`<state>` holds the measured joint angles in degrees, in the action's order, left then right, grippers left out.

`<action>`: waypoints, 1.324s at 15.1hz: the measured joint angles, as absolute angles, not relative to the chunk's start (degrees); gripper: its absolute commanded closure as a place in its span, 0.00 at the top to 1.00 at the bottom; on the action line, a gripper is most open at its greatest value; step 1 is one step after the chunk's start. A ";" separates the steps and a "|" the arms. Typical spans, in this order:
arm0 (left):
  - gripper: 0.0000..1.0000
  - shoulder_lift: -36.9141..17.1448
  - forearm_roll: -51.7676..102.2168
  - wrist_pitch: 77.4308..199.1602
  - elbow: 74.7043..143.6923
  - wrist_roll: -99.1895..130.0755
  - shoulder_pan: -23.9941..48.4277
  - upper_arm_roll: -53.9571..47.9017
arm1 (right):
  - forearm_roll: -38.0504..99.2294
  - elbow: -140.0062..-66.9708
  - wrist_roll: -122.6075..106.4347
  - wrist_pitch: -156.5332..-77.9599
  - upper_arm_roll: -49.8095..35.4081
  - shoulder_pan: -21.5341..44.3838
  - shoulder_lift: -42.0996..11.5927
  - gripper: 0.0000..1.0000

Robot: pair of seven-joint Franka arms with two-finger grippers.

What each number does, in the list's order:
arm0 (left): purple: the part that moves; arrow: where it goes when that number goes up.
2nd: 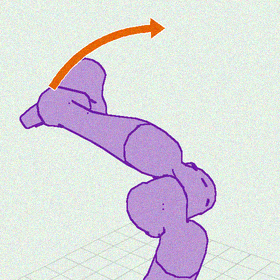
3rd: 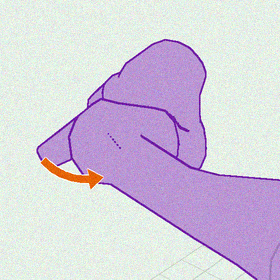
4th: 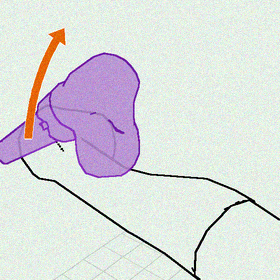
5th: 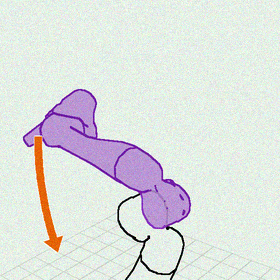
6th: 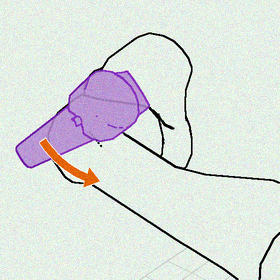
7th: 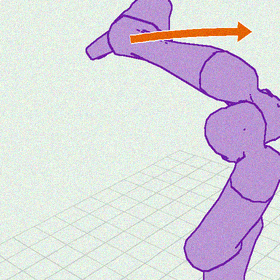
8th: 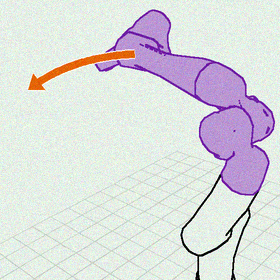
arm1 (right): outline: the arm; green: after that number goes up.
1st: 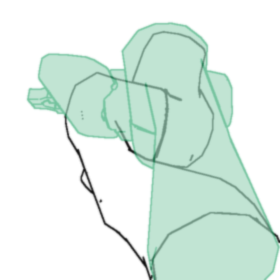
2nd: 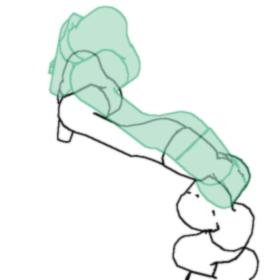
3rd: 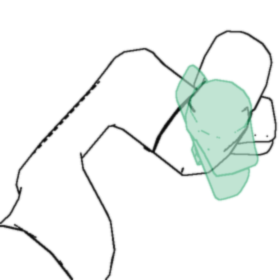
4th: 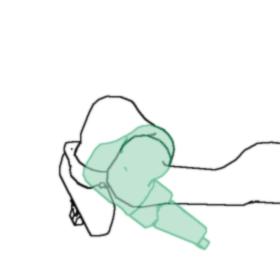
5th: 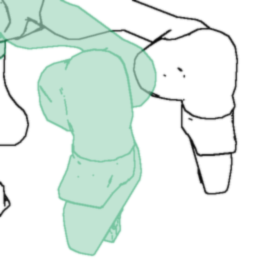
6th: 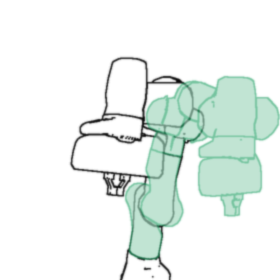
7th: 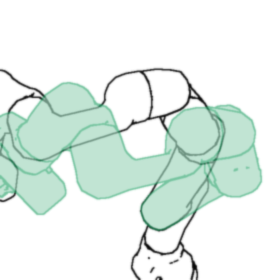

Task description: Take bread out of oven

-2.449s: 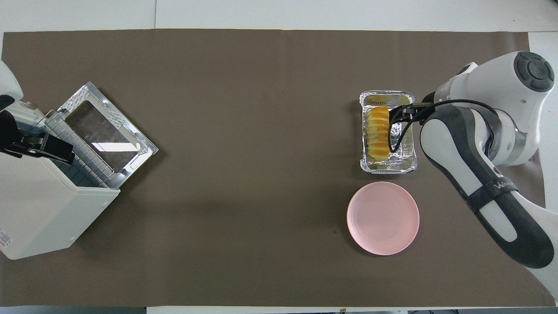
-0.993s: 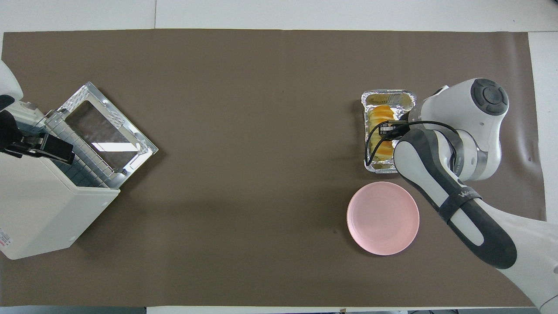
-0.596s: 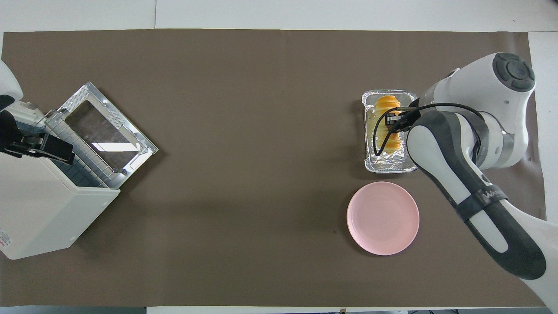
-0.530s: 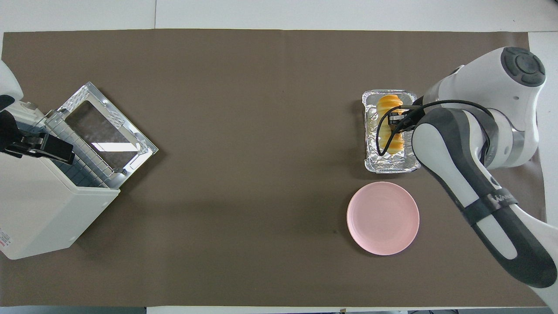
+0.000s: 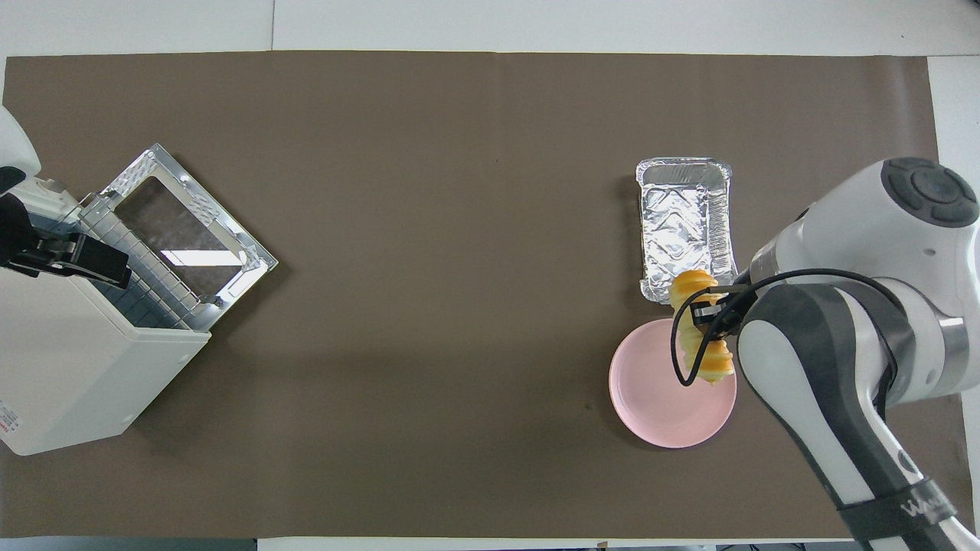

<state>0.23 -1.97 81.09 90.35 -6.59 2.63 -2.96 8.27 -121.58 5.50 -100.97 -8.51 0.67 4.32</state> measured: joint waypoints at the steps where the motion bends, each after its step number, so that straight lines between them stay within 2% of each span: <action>1: 1.00 0.23 -1.97 81.09 90.35 -6.59 2.63 -2.96 | 9.03 -125.15 5.50 -101.00 -8.54 0.70 6.52 0.00; 3: 1.00 0.23 -1.97 81.09 90.35 -6.59 2.63 -2.95 | 9.80 -131.81 5.42 -101.56 -8.54 0.70 10.39 0.00; 6: 1.00 0.23 -1.97 81.09 90.35 -6.59 2.63 -2.96 | 9.92 -137.96 4.69 -104.30 -8.54 0.70 13.75 0.00; 12: 1.00 0.23 -1.97 81.09 90.35 -6.59 2.63 -2.95 | 9.99 -142.08 4.41 -112.89 -8.57 2.31 14.31 0.00; 17: 1.00 0.23 -1.97 81.09 90.35 -6.59 2.63 -2.96 | 10.47 -143.56 4.41 -115.91 -8.60 4.50 13.59 0.00; 18: 1.00 0.23 -1.97 81.09 90.35 -6.59 2.63 -2.96 | 10.52 -144.12 4.41 -116.76 -8.60 4.65 13.42 0.05; 19: 1.00 0.23 -1.97 81.09 90.35 -6.59 2.63 -2.96 | 10.54 -144.60 4.41 -117.36 -8.60 4.79 13.29 0.37; 20: 1.00 0.23 -1.97 81.09 90.35 -6.59 2.63 -2.96 | 10.55 -144.91 4.41 -117.68 -8.60 4.90 13.17 0.65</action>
<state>0.23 -1.97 81.09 90.35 -6.59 2.63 -2.96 10.55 -144.91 4.41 -117.68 -8.60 4.90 13.17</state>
